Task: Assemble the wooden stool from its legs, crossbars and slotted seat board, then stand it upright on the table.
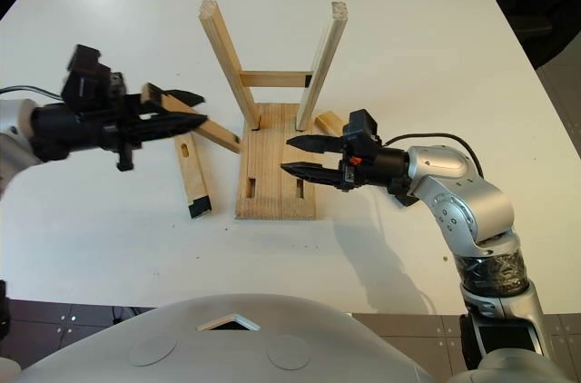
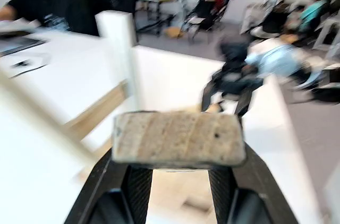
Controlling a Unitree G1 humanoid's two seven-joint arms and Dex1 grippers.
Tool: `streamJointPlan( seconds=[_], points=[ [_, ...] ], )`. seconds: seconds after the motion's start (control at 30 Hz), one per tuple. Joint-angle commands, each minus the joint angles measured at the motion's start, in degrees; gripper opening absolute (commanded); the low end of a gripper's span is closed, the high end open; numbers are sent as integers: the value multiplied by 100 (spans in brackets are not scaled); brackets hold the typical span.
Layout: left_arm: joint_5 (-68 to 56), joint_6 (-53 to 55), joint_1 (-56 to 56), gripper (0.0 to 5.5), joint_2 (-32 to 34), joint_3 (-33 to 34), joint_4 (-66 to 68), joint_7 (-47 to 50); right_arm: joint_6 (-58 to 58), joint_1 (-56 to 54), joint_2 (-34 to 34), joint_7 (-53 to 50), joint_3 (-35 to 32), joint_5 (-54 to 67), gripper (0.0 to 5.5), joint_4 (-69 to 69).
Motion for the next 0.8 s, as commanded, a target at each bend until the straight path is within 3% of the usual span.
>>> streamJointPlan(
  seconds=[0.03, 0.27, 0.8],
  points=[
    [1185, -852, -2, 129, 569, -206, 1039, -832, -250, 308, -41, -146, -98, -280, 224, 56],
    [2200, -1595, -263, 129, 382, -775, 2159, -1360, -400, 356, 96, -309, 96, -543, 224, 90],
    [2871, -1980, -552, 129, -177, -1128, 2721, -1517, -566, 380, 170, -435, 299, -917, 224, 219]
  ],
)
